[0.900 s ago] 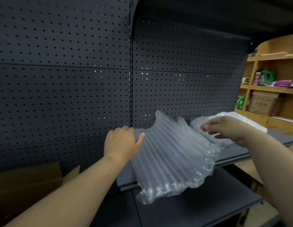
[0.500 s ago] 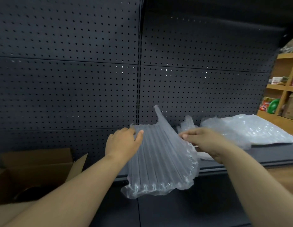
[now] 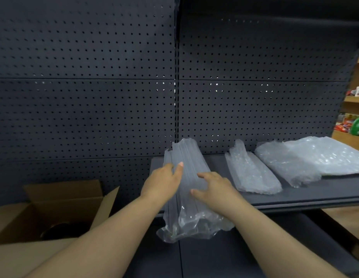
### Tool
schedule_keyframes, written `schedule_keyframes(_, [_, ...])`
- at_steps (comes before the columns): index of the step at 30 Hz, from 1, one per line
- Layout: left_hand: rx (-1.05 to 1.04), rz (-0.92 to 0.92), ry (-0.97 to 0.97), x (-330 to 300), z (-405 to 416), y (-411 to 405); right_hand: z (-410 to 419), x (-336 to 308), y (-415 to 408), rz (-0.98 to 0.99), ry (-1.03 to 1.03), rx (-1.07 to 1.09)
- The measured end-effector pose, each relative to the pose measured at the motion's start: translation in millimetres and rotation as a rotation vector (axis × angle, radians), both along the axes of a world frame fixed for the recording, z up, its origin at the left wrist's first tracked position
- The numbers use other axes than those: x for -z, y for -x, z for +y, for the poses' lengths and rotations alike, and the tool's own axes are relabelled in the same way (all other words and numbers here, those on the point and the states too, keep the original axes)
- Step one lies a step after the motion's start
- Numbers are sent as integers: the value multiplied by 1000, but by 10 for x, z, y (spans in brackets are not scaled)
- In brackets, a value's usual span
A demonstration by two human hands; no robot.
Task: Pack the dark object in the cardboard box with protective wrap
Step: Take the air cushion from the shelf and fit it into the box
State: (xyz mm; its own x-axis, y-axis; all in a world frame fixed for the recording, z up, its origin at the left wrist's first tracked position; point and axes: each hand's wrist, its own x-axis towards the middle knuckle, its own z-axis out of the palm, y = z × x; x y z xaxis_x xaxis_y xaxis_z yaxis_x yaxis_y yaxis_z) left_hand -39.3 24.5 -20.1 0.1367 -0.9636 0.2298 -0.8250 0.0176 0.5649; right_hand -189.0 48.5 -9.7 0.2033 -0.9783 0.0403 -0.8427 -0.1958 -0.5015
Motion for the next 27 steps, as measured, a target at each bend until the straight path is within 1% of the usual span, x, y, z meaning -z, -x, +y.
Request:
schedule_keyframes(6, [11,-14,-71,43,30,-31,50,93,-120,57,38,33])
schedule_keyframes(9, [17,-76,-108,44,68,-27,28,98,-140,96,7,16])
schedule_keyframes(11, [23,-120,-119,60,89,-23,-27,71,-126,61,-9,-1])
schedule_keyframes(13, [23,-154,-125,79,102,-20,-85,14,-80,-35,-40,-11])
schedule_keyframes(15, [29,-152,-133,86,105,-16,-114,-46,6,-210,-109,24])
schedule_keyframes(18, [55,-111,-143,90,106,6,-116,-89,135,-522,-261,62])
schedule_keyframes(19, [58,-98,-142,96,109,13,-105,-103,140,-556,-301,54])
schedule_keyframes(20, [58,-82,-139,102,113,17,-107,-100,130,-523,-325,43])
schedule_keyframes(21, [60,-63,-136,109,113,18,-110,-92,108,-423,-323,34])
schedule_keyframes(23, [71,-21,-138,118,117,14,-120,-78,23,-156,-265,-6])
schedule_keyframes(24, [79,-9,-143,114,122,10,-127,-63,-27,-65,-237,-28])
schedule_keyframes(25, [86,-11,-150,109,124,5,-133,-50,-72,-12,-233,-34])
schedule_keyframes(27, [94,-39,-160,91,137,-10,-155,-33,-115,26,-259,-26])
